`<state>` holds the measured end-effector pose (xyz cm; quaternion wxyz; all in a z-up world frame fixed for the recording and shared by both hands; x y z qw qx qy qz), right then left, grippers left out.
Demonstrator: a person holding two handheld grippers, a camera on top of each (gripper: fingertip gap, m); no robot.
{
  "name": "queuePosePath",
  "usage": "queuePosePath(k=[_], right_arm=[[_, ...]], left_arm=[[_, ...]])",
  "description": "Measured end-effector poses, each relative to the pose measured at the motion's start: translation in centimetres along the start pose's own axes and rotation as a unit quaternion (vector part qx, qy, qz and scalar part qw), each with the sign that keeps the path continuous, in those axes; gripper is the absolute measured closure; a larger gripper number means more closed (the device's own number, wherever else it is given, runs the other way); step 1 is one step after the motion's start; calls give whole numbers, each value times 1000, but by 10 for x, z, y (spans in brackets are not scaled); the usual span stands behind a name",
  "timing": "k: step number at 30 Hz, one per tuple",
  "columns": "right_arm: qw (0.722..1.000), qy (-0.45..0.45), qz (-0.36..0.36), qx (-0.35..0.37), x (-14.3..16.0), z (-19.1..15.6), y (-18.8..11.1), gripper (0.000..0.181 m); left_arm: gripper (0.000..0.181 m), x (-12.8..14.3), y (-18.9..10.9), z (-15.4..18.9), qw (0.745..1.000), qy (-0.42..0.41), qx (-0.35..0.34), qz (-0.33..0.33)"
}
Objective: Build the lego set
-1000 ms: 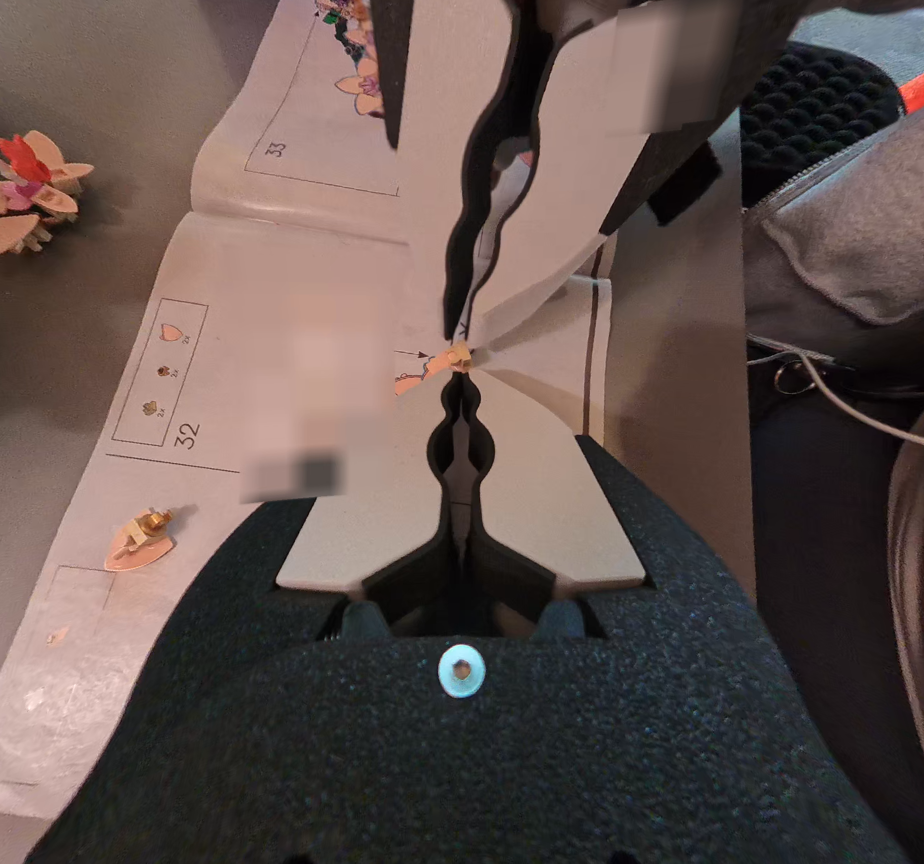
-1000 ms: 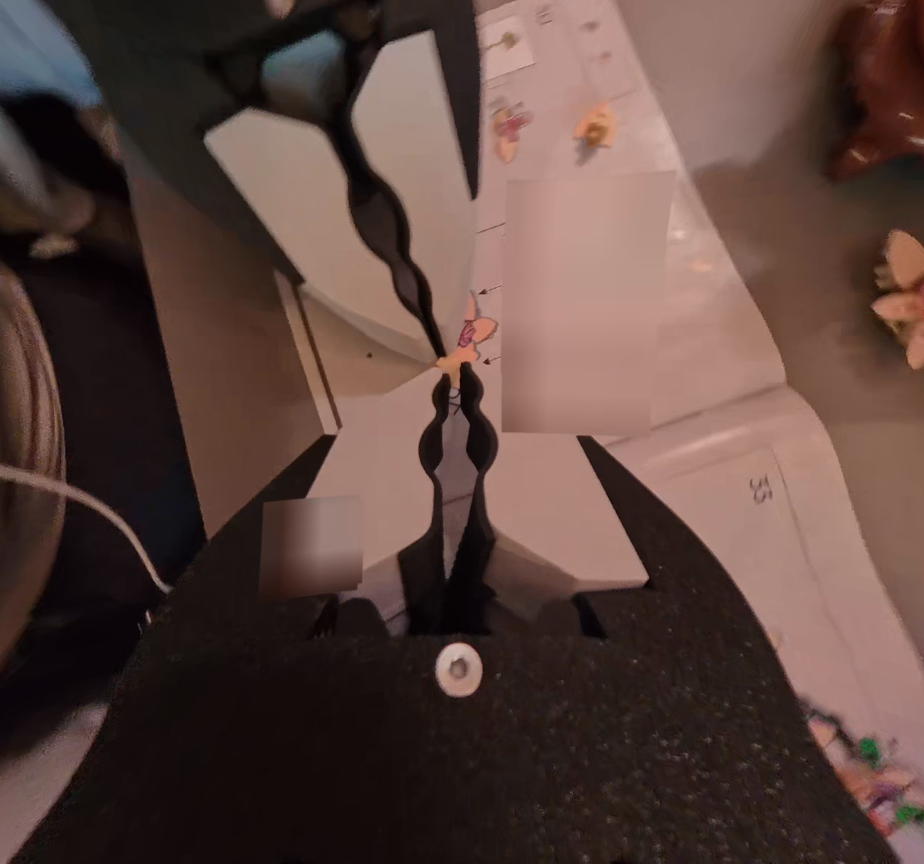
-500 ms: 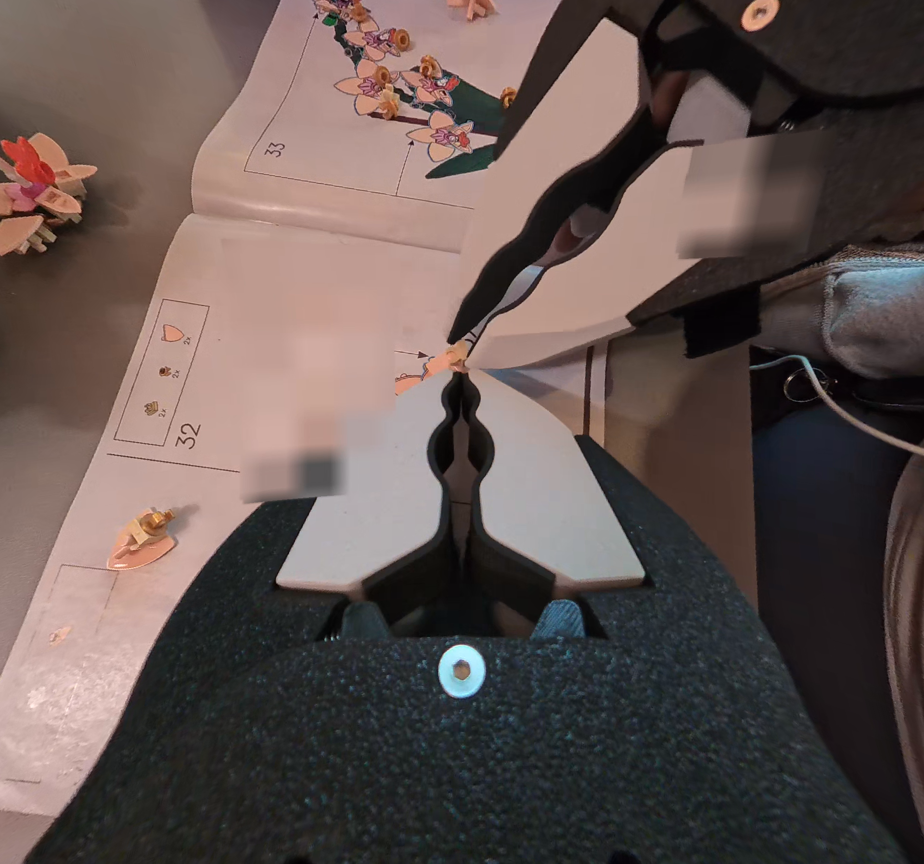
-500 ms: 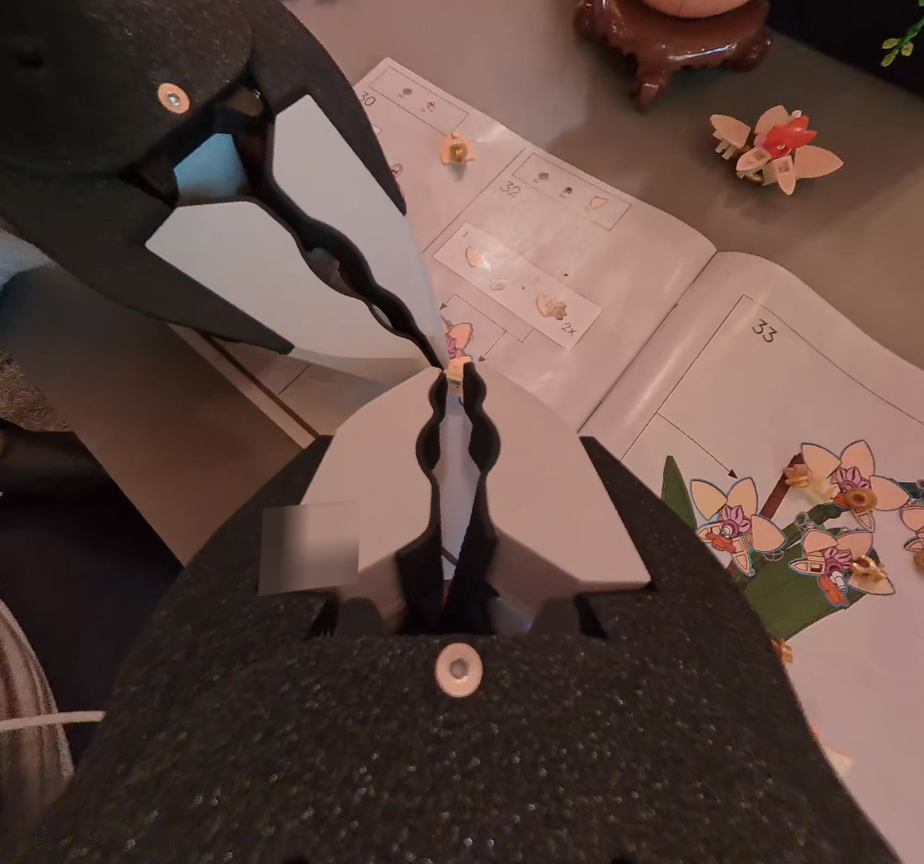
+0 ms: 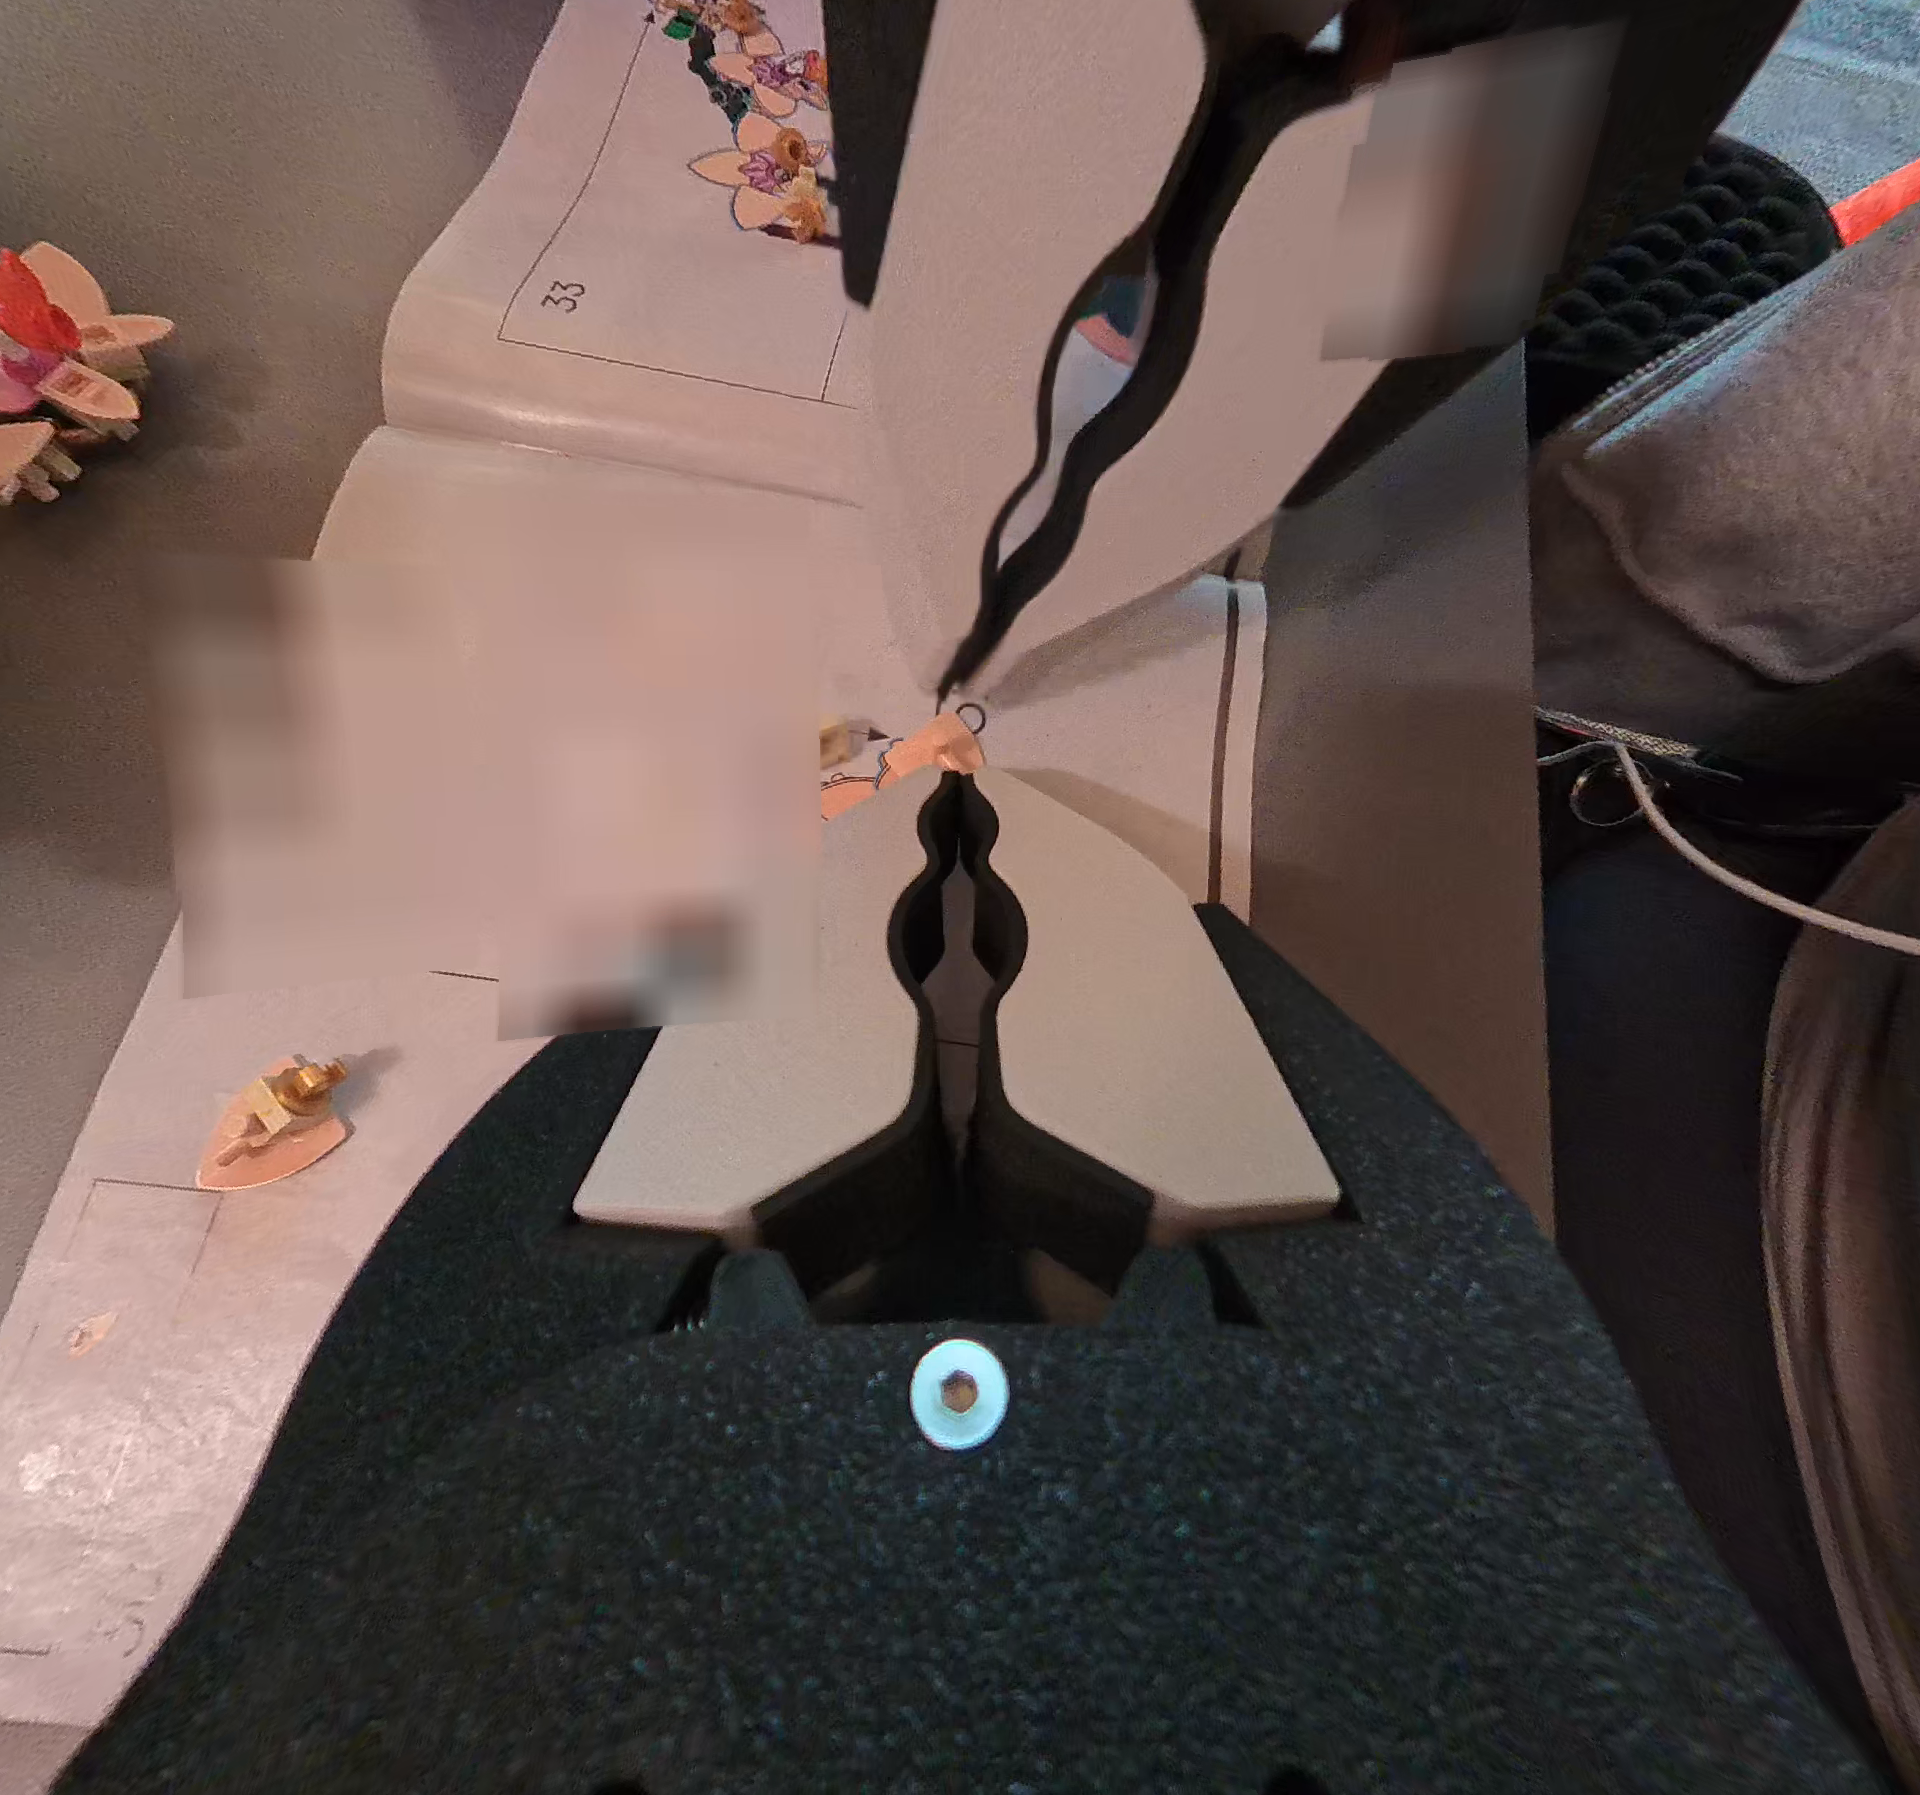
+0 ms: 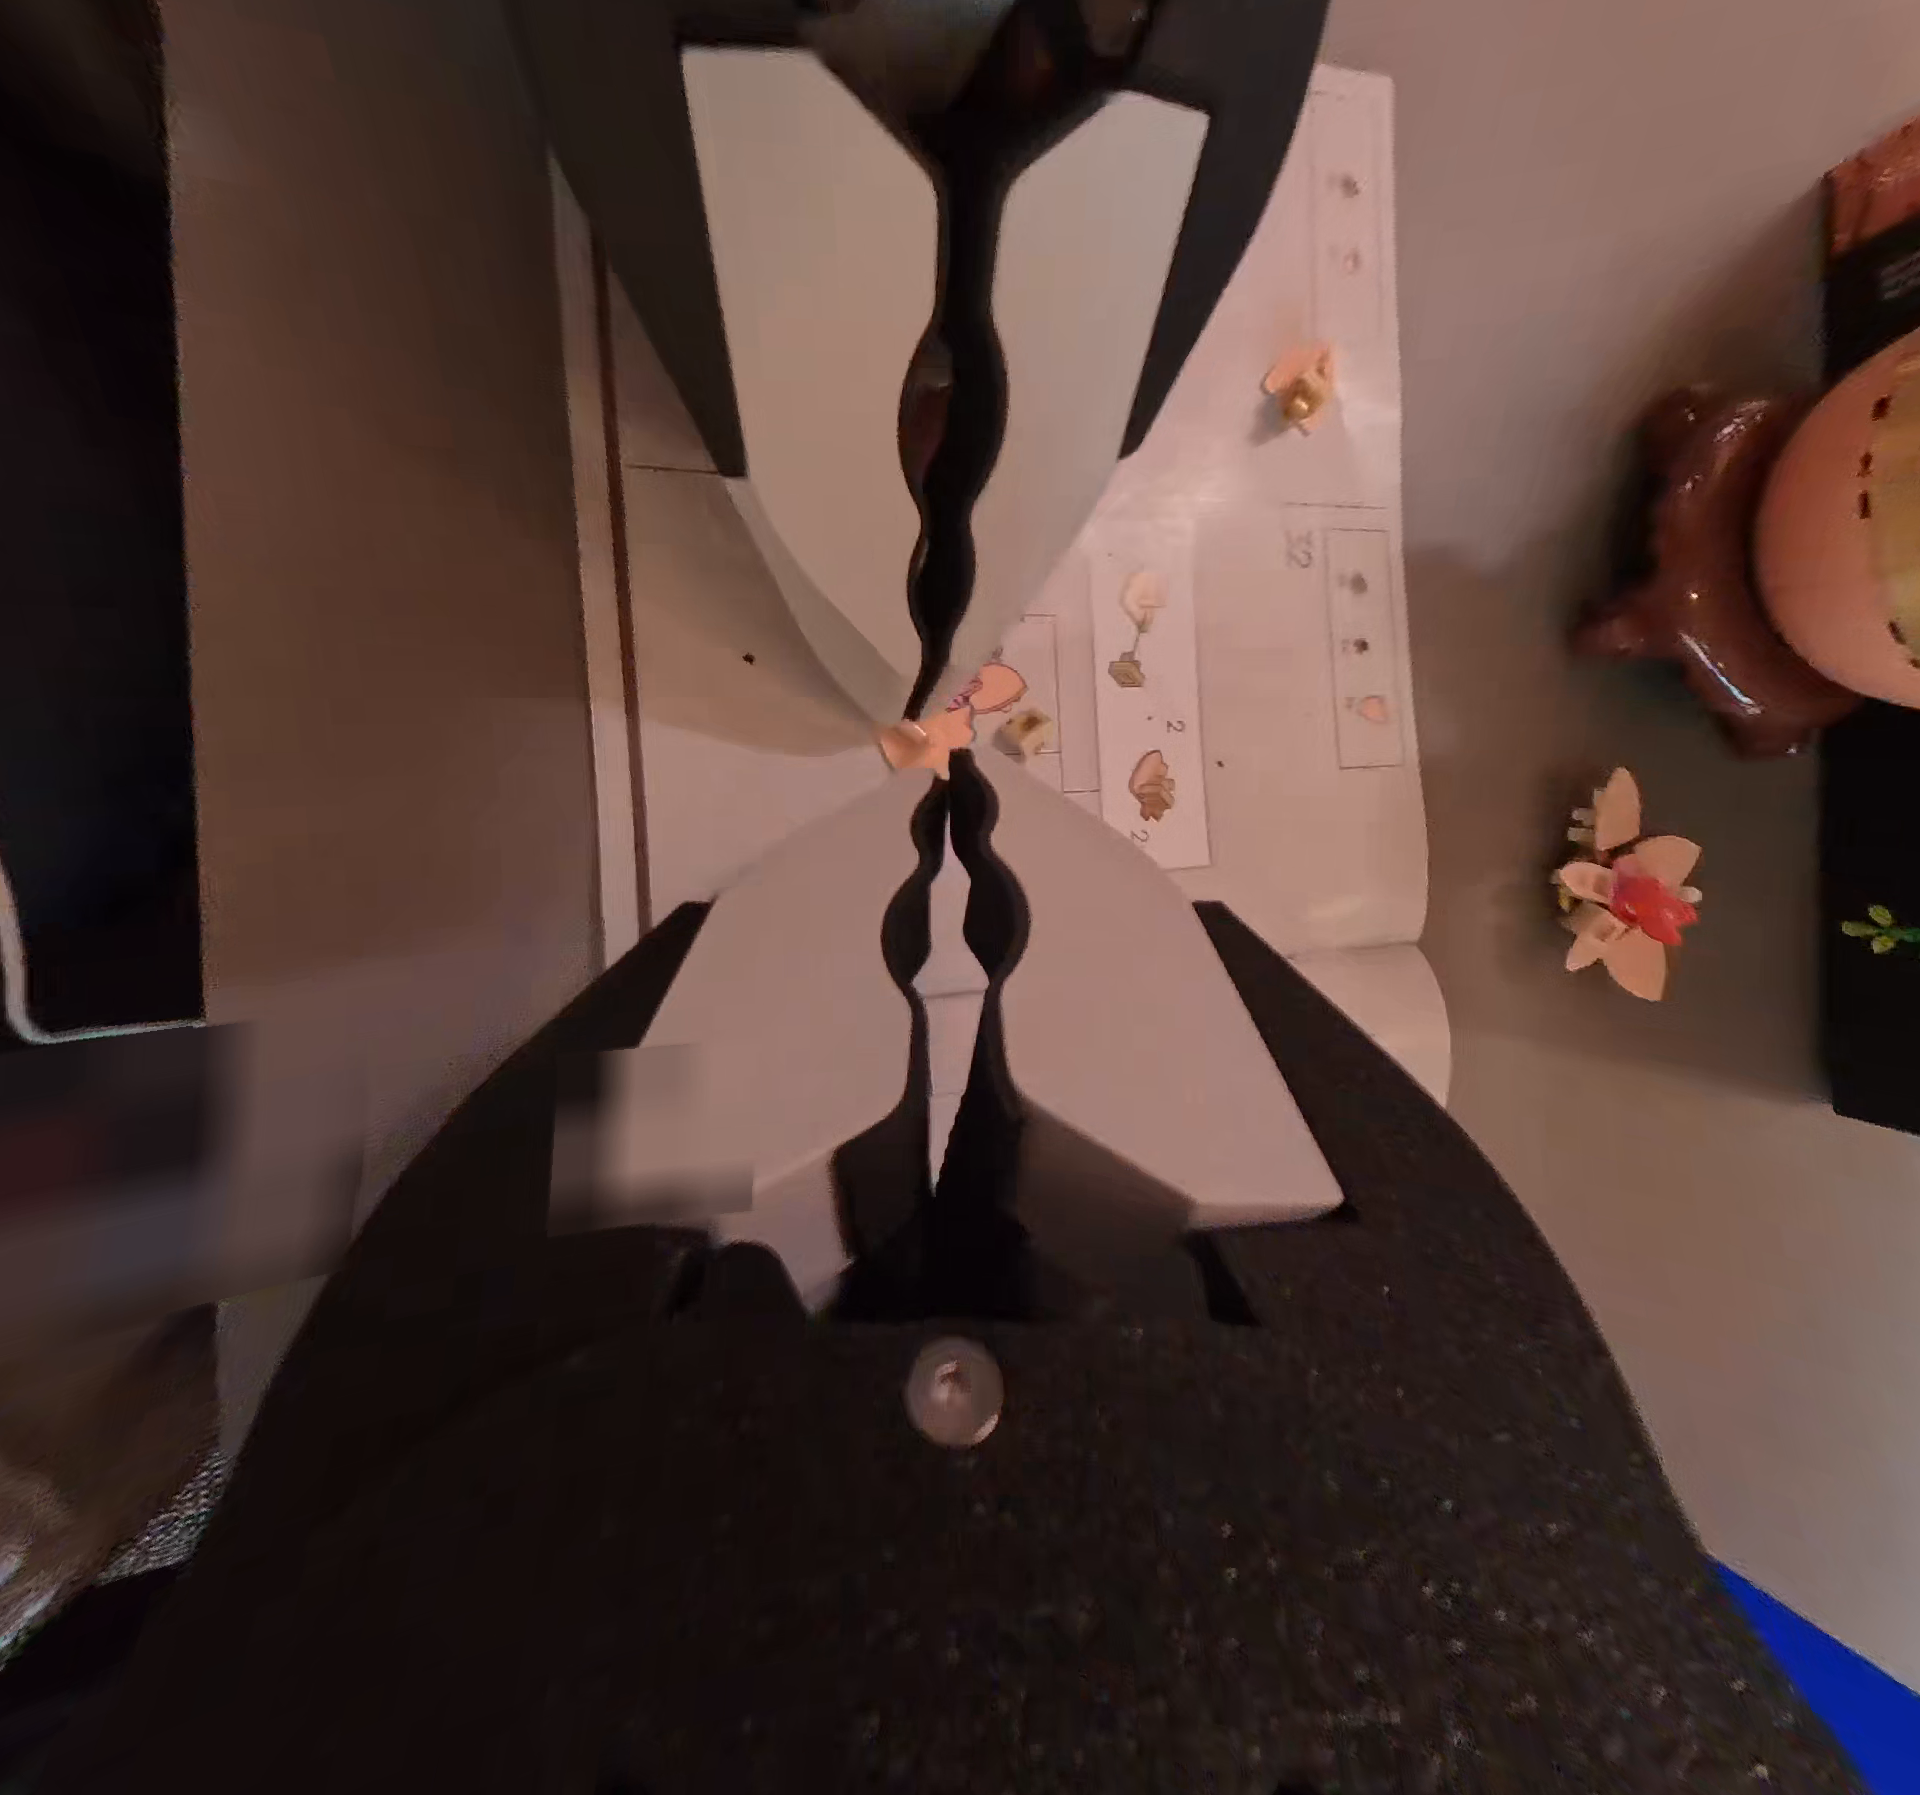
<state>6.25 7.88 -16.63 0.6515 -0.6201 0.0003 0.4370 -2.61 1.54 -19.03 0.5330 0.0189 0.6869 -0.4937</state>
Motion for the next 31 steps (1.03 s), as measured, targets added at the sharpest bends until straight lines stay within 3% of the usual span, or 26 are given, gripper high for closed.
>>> queuePosePath(k=[4, 8, 12, 17, 19, 22, 24, 26, 29, 31], right_arm=[[999, 42, 10, -33, 13, 9, -8, 178], [996, 0, 48, -76, 13, 37, -6, 176], [982, -22, 67, -176, 10, 44, 12, 163], [985, -72, 60, -146, 3, 41, 24, 164], [983, -72, 46, -164, 2, 40, 26, 173], [984, -44, 44, -164, 5, 40, 22, 173], [982, 18, 100, -158, 6, 42, 11, 174], [958, 118, 201, -165, 4, 44, -6, 174], [863, 249, 390, -204, -2, 40, -34, 174], [806, 259, 488, -212, -8, 32, -47, 174]], left_arm=[[181, 0, 0, -1, 1000, -7, 6, 0], [181, 0, 0, -1, 1000, -6, 6, 0], [181, 0, 0, -1, 1000, -8, 8, 0], [181, 0, 0, -1, 1000, -9, 9, 0], [181, 0, -1, 0, 1000, -6, 6, 0], [181, 0, -1, 0, 1000, -5, 6, 0], [181, 0, -1, -1, 1000, -12, 16, 0], [174, 0, -3, 0, 999, -15, 44, 2], [167, -4, -15, -3, 997, -36, 49, 49], [168, -15, -31, -5, 984, -73, 79, 144]])
Point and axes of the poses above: each gripper's, where its closed fingertips meet, y out along the fingers, x out of its underside, z = x × y across the jaws, the point moved 8 cm from there along -y, back along the fingers, and after that the axes turned 3 degrees about y, right-handed, at the moved point
